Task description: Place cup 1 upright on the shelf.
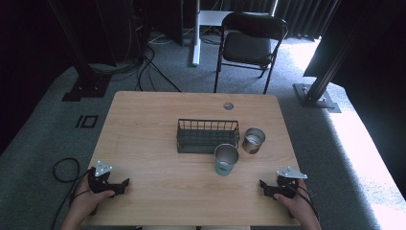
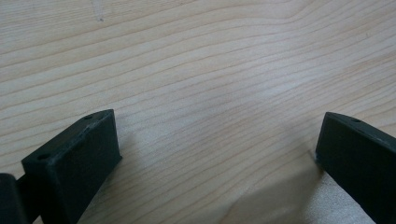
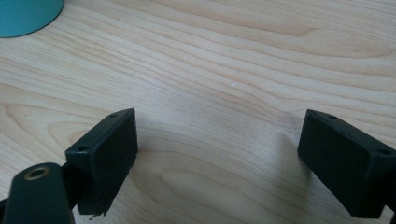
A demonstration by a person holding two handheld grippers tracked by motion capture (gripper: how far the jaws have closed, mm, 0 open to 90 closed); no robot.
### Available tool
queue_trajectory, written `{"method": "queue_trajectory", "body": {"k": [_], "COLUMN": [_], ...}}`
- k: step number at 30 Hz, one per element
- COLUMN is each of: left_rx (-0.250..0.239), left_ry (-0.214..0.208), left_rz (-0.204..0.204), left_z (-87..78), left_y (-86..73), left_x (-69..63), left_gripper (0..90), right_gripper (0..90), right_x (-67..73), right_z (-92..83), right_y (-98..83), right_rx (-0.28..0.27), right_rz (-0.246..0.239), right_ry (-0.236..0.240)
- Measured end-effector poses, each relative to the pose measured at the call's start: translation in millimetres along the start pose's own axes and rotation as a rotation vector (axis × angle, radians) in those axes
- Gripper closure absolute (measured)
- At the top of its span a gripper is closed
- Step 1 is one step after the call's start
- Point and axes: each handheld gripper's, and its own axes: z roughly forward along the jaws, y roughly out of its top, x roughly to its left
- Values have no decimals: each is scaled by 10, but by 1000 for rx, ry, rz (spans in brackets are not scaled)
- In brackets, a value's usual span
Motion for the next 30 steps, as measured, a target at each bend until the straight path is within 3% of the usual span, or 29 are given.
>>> {"method": "queue_trajectory", "body": {"k": [10,13,14,16,19,22,30], "left_rx": [0,-2,-5,-7,-6,-17,-48], "left_ry": [-26,-72,-71,-54,-59,-102,-164], "left_rz": [29,79,76,58,62,70,106], "left_z": [4,20,24,46,74,89,125], "left_y": [6,26,32,55,88,125,244], "left_x": [21,52,45,18,-34,-102,-313], "left_gripper": [6,6,20,25,25,25,25], "right_gripper": [116,115,116,116,115,116,115], "right_x": [-1,0,-1,-1,-1,-1,-1], "right_z": [0,0,0,0,0,0,0], "right_y": [1,1,1,1,1,1,1], "right_rx": [0,0,0,0,0,0,0], "right_rz": [0,0,0,0,0,0,0], "right_ry": [0,0,0,0,0,0,0]}}
